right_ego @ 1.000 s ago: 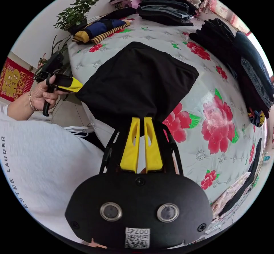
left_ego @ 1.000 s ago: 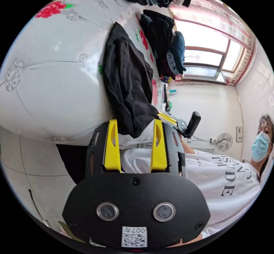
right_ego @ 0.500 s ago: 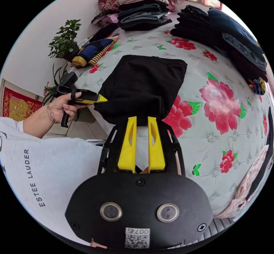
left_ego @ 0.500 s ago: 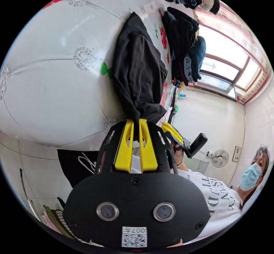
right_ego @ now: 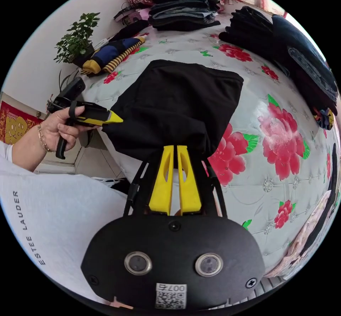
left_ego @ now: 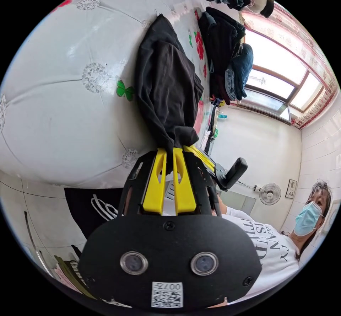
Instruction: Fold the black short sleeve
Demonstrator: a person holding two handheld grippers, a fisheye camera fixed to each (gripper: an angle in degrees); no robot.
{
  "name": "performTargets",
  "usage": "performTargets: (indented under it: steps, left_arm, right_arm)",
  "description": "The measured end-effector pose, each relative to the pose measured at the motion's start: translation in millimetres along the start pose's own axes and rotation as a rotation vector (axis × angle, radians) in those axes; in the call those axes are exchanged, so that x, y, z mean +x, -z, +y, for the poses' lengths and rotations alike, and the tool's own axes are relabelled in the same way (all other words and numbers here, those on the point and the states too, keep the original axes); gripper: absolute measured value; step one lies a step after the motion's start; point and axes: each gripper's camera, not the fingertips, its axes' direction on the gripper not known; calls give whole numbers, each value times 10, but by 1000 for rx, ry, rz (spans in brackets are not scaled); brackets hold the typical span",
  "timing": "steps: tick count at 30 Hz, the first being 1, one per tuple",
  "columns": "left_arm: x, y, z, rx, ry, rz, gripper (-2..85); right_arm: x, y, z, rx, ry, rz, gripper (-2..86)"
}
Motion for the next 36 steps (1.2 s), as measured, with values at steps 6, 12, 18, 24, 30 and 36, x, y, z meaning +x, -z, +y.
performTargets:
  steps: [6,12,18,24,30,36]
  left_arm:
    - [-112,-21,10,-37,-6,11,18]
    - [-115,56,145,-23,-43,29,49]
    - [-140,25,196,-79,-45,-7,46]
    - [-149,75,240,-111,-91,-60,32]
    - [-254,141,411,-146,-110,-7,75]
    - [-133,16,410,-190,-125,-64,69]
  right_arm:
    - [248,451,748,89,-45,-66,8]
    - [335,386,548,62,-161,-36,55]
    - [352,112,310,-41,-164,117,49]
    - [651,665,727,113,-214,68,6]
    - [806,775,965,72,-210,95,16]
    - [846,527,454,-8,-110,58,17]
